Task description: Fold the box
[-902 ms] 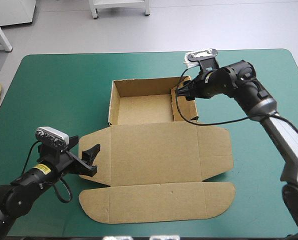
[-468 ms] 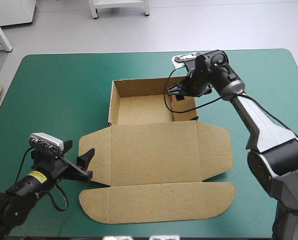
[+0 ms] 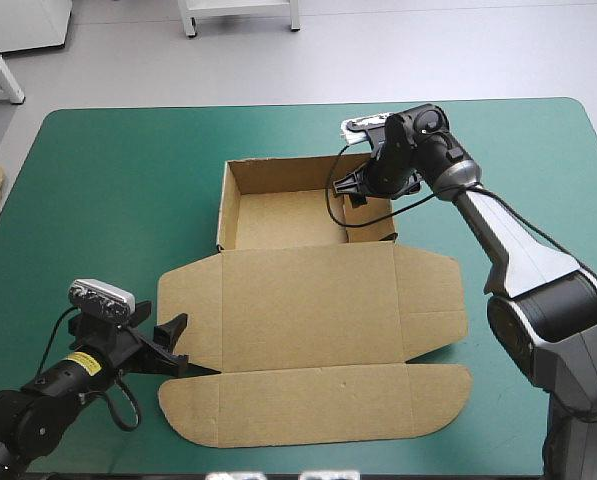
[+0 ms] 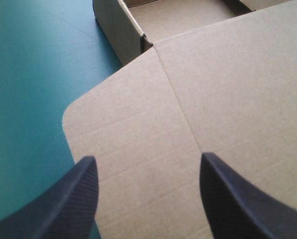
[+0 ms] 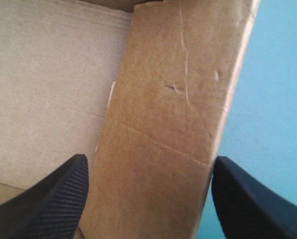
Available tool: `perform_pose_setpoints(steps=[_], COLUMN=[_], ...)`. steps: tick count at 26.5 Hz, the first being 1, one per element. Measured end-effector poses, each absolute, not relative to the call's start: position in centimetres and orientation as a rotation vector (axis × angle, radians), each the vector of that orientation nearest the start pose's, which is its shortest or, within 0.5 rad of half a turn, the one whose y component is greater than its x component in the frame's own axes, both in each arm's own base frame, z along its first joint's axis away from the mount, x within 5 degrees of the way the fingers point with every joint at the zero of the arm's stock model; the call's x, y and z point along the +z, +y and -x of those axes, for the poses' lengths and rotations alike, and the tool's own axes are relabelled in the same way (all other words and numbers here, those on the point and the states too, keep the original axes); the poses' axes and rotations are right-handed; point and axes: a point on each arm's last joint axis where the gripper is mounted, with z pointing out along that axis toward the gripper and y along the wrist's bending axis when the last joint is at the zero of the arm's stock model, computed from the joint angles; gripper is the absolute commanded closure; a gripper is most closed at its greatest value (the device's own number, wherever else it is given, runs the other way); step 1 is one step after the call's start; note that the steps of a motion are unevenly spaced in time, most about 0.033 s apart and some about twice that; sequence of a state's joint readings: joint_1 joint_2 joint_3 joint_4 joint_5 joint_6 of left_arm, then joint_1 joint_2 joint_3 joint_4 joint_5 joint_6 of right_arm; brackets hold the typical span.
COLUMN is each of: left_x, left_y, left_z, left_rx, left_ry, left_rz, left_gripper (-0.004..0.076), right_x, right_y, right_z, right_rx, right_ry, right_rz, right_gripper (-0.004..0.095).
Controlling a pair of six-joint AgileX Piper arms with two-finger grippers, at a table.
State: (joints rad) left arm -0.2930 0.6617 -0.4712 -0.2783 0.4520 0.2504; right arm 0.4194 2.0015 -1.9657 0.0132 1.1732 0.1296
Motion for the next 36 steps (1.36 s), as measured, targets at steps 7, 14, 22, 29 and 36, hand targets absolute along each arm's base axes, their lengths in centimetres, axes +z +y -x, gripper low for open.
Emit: perform_pose_setpoints(steps=[7, 14, 22, 29, 36], left_x=[27.6, 27.6, 27.6, 27.6, 27.6], left_y=[-4.8, -4.8, -4.8, -4.8, -4.8], left_z=[-12.1, -12.1, -12.1, -12.1, -12.1], left_rx=[-0.303, -0.303, -0.304, -0.306, -0.307], left_ry=[2.091, 2.093, 2.096, 2.096, 2.095], left_rz=[-0.381, -0.382, -0.382, -0.381, -0.38], left_gripper=[0.036, 0.036, 0.0361, 0.0372, 0.0395], right_x=[30.0, 28.0, 27.9, 27.9, 27.8], right_y=[18.4, 18.7, 18.5, 18.0, 11.6], right_z=[-40.9, -41.6, -41.7, -41.7, -43.6], right_rx=[0.174, 0.164, 0.147, 0.112, 0.082], right_ry=[2.713, 2.764, 2.765, 2.782, 2.819], right_rz=[0.392, 0.379, 0.359, 0.355, 0.261], right_gripper=[0.0247, 0.0494, 0.0908, 0.0908, 0.0908])
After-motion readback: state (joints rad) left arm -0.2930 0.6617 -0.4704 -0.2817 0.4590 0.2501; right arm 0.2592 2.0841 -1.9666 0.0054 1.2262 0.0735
